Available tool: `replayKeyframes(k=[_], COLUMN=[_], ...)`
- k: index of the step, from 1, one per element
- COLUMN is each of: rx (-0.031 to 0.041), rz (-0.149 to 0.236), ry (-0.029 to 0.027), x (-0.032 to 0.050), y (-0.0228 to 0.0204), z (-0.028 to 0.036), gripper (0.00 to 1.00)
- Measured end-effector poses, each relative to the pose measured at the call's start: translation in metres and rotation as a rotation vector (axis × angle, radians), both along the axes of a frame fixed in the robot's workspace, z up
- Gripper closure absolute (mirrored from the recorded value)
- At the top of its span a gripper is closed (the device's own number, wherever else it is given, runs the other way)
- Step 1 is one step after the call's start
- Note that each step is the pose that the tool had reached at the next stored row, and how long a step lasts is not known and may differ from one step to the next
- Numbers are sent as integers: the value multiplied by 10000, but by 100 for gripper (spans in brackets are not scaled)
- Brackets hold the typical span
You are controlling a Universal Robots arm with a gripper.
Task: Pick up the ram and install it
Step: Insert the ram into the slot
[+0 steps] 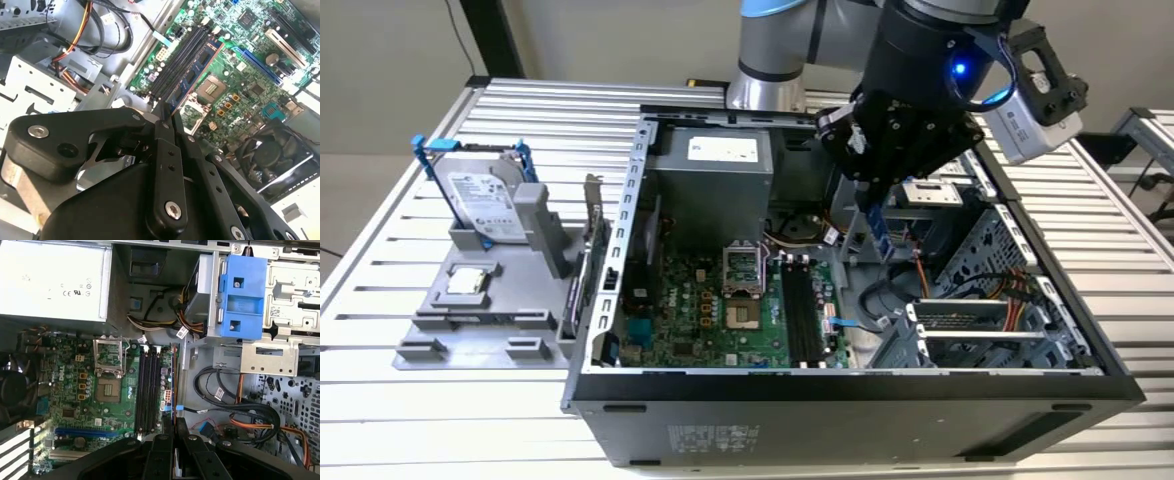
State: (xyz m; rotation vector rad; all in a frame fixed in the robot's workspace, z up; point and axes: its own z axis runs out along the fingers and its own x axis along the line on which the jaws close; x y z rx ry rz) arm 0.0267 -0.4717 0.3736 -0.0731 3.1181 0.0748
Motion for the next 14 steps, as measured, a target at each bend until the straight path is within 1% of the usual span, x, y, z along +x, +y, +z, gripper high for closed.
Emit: replayKeyframes(k=[3, 6, 10, 14], rx=[0, -1, 0, 0], rz=[-146, -526, -811, -1343], ry=[-1, 0, -3, -4], x=[0, 0, 0, 0], y=[0, 0, 1, 1], z=[-54, -108, -181, -253], gripper=[100, 100, 100, 100])
